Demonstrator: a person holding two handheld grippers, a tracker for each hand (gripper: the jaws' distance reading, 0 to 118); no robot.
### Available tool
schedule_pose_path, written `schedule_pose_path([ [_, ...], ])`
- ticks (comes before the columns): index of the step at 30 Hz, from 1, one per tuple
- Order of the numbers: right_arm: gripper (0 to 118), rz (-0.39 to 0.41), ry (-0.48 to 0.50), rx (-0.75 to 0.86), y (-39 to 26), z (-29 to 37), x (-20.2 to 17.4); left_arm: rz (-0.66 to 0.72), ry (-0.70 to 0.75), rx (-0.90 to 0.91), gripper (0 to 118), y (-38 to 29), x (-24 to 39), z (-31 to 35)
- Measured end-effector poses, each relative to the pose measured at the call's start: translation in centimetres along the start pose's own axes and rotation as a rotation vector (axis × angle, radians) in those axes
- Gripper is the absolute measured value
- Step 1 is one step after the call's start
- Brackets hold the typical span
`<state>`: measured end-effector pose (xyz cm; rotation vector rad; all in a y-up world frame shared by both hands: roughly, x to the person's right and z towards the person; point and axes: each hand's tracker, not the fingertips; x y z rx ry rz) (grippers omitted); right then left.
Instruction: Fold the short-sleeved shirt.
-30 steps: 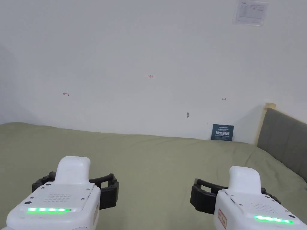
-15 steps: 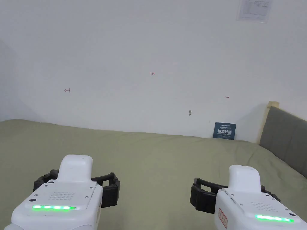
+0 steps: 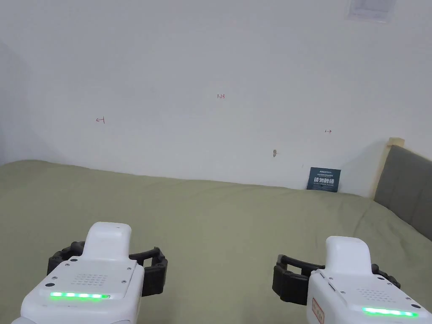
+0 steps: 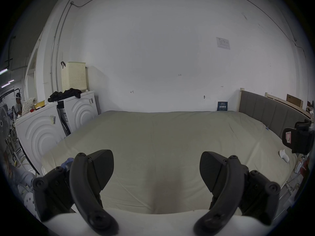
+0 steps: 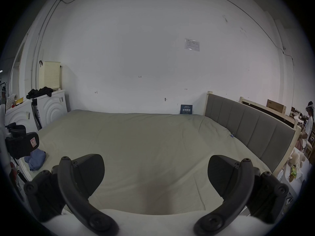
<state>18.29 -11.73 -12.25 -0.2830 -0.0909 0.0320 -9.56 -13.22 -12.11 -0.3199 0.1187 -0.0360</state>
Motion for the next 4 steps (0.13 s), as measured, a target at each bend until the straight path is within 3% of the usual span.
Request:
schedule_pose_path([
  [4, 118, 0.001, 0.004, -0.007, -0.09, -0.19, 0.06, 0.008, 0.001, -0.014, 106, -0.3, -0.1, -0.42],
])
